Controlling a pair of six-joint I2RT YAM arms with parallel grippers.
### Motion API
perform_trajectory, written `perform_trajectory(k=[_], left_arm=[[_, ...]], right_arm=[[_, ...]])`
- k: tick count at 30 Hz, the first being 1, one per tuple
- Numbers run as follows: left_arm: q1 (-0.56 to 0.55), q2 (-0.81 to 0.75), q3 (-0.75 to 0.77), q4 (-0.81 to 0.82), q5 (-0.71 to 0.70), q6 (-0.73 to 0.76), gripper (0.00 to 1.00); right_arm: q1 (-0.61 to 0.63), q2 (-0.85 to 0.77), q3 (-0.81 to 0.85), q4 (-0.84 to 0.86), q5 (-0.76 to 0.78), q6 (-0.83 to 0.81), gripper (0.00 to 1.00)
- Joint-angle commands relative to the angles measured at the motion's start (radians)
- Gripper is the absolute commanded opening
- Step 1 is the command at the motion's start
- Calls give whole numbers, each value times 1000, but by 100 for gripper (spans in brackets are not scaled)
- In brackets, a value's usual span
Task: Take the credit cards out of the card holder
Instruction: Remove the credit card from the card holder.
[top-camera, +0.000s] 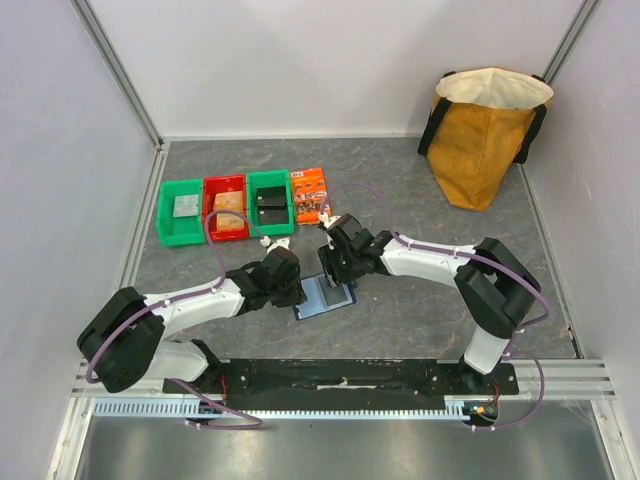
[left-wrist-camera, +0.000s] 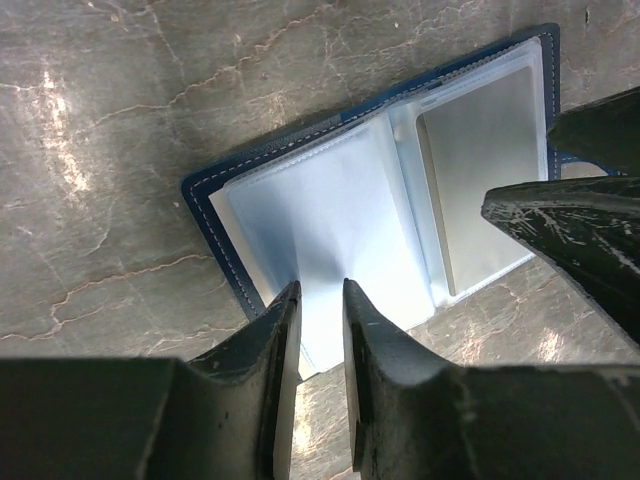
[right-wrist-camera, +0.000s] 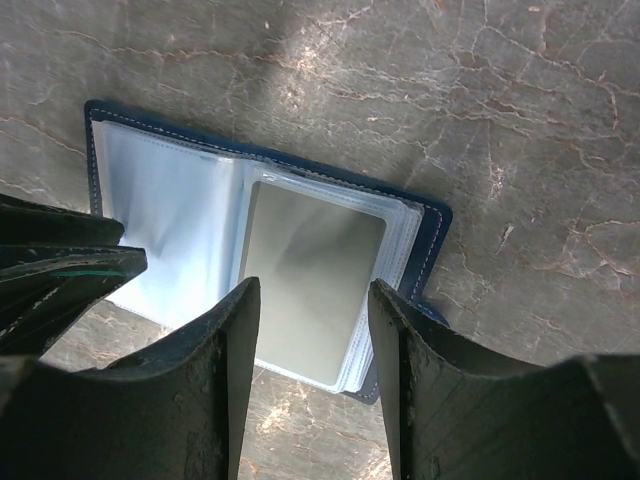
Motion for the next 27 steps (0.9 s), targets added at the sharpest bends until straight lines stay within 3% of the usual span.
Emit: perform_trajectory(k=[1,9,27], left_arm=[[4,31,19,0,21,51,29],[4,39,-1,3,50,40,23],[3,42,-9,20,82,37,22]], right_arm=[[-1,17,29,-2,14,-6,54],[-1,12,11,-3,19,-1,55],[1,18,3,-3,-16,11,52]])
